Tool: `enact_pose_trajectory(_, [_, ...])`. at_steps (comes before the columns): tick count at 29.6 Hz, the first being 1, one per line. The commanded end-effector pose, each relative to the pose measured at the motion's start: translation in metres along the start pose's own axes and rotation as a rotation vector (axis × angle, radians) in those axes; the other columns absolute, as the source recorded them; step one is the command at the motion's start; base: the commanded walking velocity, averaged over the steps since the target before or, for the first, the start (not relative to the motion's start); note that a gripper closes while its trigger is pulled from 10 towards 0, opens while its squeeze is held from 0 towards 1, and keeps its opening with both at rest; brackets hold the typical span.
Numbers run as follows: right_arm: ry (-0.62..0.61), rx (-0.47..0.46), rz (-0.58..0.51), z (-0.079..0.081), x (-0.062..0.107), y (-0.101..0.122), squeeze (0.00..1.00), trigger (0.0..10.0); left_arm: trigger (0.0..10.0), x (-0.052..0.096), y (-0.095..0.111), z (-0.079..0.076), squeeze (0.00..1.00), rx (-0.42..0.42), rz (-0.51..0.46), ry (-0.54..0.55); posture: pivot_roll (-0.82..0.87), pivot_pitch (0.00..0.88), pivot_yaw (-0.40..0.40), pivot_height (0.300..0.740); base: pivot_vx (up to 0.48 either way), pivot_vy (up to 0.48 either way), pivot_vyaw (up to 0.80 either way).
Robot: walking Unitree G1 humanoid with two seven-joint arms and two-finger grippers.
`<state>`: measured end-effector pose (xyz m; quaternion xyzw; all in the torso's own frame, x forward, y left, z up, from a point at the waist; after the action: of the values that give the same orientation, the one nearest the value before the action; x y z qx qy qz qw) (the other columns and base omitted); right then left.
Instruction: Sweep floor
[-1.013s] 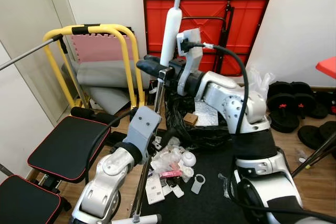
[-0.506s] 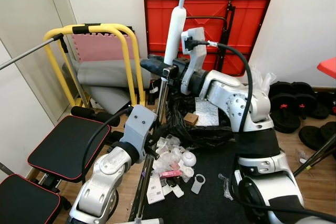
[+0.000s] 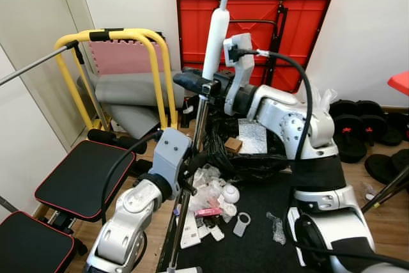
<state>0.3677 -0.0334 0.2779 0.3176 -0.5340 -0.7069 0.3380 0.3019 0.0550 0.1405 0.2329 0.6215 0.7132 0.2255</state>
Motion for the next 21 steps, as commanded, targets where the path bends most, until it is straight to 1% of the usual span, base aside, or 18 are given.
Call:
enact_pose_trajectory(1, [0.029, 0.047, -0.041, 0.0, 0.003, 0.016, 0.14, 10.0, 0.0, -0.001, -0.001, -0.016, 0.0, 0.009, -0.001, -0.109, -0.02, 0.0, -0.029, 0.74, 0.0, 0.0, 0.0])
enact_pose_trajectory(2, [0.029, 0.047, -0.041, 0.0, 0.003, 0.016, 0.14, 10.0, 0.0, -0.001, -0.001, -0.016, 0.0, 0.009, -0.001, -0.109, -0.02, 0.0, -0.029, 0.74, 0.0, 0.0, 0.0])
enact_pose_trajectory(3, [0.052, 0.063, -0.031, -0.001, 0.009, 0.016, 1.0, 10.0, 0.0, -0.001, -0.001, -0.017, 0.0, 0.012, -0.002, -0.113, -0.02, 0.0, -0.029, 0.74, 0.0, 0.0, 0.0])
enact_pose_trajectory(4, [0.052, 0.063, -0.031, -0.001, 0.009, 0.016, 1.0, 10.0, 0.0, -0.001, -0.001, -0.017, 0.0, 0.012, -0.002, -0.113, -0.02, 0.0, -0.029, 0.74, 0.0, 0.0, 0.0])
enact_pose_trajectory(6, [0.077, 0.088, -0.019, -0.005, 0.017, 0.019, 1.0, 10.0, 0.0, -0.001, -0.001, -0.018, 0.0, 0.014, -0.003, -0.124, -0.02, 0.0, -0.029, 0.74, 0.0, 0.0, 0.0])
enact_pose_trajectory(8, [0.077, 0.088, -0.019, -0.005, 0.017, 0.019, 1.0, 10.0, 0.0, -0.001, -0.001, -0.018, 0.0, 0.014, -0.003, -0.124, -0.02, 0.0, -0.029, 0.74, 0.0, 0.0, 0.0])
enact_pose_trajectory(10, [0.112, 0.141, -0.009, -0.006, 0.027, 0.02, 1.0, 10.0, 0.0, -0.001, -0.001, -0.019, 0.0, 0.012, -0.003, -0.134, -0.02, 0.0, -0.026, 0.74, 0.0, 0.0, 0.0])
enact_pose_trajectory(11, [0.112, 0.141, -0.009, -0.006, 0.027, 0.02, 1.0, 10.0, 0.0, -0.001, -0.001, -0.019, 0.0, 0.012, -0.003, -0.134, -0.02, 0.0, -0.026, 0.74, 0.0, 0.0, 0.0])
enact_pose_trajectory(12, [0.135, 0.174, -0.019, -0.006, 0.033, 0.025, 1.0, 10.0, 0.0, 0.0, -0.002, -0.02, 0.0, 0.011, -0.002, -0.138, -0.02, 0.0, -0.025, 0.74, 0.0, 0.0, 0.0])
enact_pose_trajectory(13, [0.135, 0.174, -0.019, -0.006, 0.033, 0.025, 1.0, 10.0, 0.0, 0.0, -0.002, -0.02, 0.0, 0.011, -0.002, -0.138, -0.02, 0.0, -0.025, 0.74, 0.0, 0.0, 0.0])
enact_pose_trajectory(14, [0.165, 0.196, -0.031, -0.005, 0.04, 0.031, 0.78, 10.0, 0.0, 0.0, -0.002, -0.02, 0.0, 0.01, -0.001, -0.143, -0.02, 0.0, -0.025, 0.74, 0.0, 0.0, 0.0])
enact_pose_trajectory(15, [0.203, 0.232, -0.027, -0.003, 0.048, 0.034, 0.18, 10.0, 0.0, 0.0, -0.002, -0.021, 0.0, 0.009, 0.0, -0.148, -0.02, 0.0, -0.023, 0.74, 0.0, 0.0, 0.0])
enact_pose_trajectory(16, [0.203, 0.232, -0.027, -0.003, 0.048, 0.034, 0.18, 10.0, 0.0, 0.0, -0.002, -0.021, 0.0, 0.009, 0.0, -0.148, -0.02, 0.0, -0.023, 0.74, 0.0, 0.0, 0.0])
enact_pose_trajectory(17, [0.229, 0.254, -0.02, -0.002, 0.053, 0.036, 0.18, 10.0, 0.0, 0.0, -0.002, -0.021, 0.0, 0.009, 0.001, -0.151, -0.02, 0.0, -0.023, 0.74, 0.0, 0.0, 0.0])
enact_pose_trajectory(18, [0.229, 0.254, -0.02, -0.002, 0.053, 0.036, 0.18, 10.0, 0.0, 0.0, -0.002, -0.021, 0.0, 0.009, 0.001, -0.151, -0.02, 0.0, -0.023, 0.74, 0.0, 0.0, 0.0])
enact_pose_trajectory(19, [0.257, 0.27, 0.002, 0.0, 0.059, 0.034, 0.0, 10.0, 0.0, 0.0, -0.002, -0.022, 0.0, 0.009, 0.001, -0.152, -0.02, 0.0, -0.025, 0.74, 0.0, 0.0, 0.0])
enact_pose_trajectory(20, [0.257, 0.27, 0.002, 0.0, 0.059, 0.034, 0.0, 10.0, 0.0, 0.0, -0.002, -0.022, 0.0, 0.009, 0.001, -0.152, -0.02, 0.0, -0.025, 0.74, 0.0, 0.0, 0.0])
enact_pose_trajectory(21, [0.278, 0.273, 0.022, 0.002, 0.062, 0.033, 0.0, 10.0, 0.0, 0.0, -0.002, -0.022, 0.0, 0.009, 0.001, -0.153, -0.02, 0.0, -0.025, 0.74, 0.0, 0.0, 0.0])
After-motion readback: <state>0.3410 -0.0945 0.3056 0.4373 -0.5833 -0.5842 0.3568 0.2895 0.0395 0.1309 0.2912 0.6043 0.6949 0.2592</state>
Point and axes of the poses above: a point about 5 cm out from each wrist's last joint towards the gripper, its own x axis pointing back from the gripper into the wrist, its own y axis along the axis of the wrist's last joint, z = x × y, the point moved 5 cm from there along -x, pointing out of the wrist towards the gripper
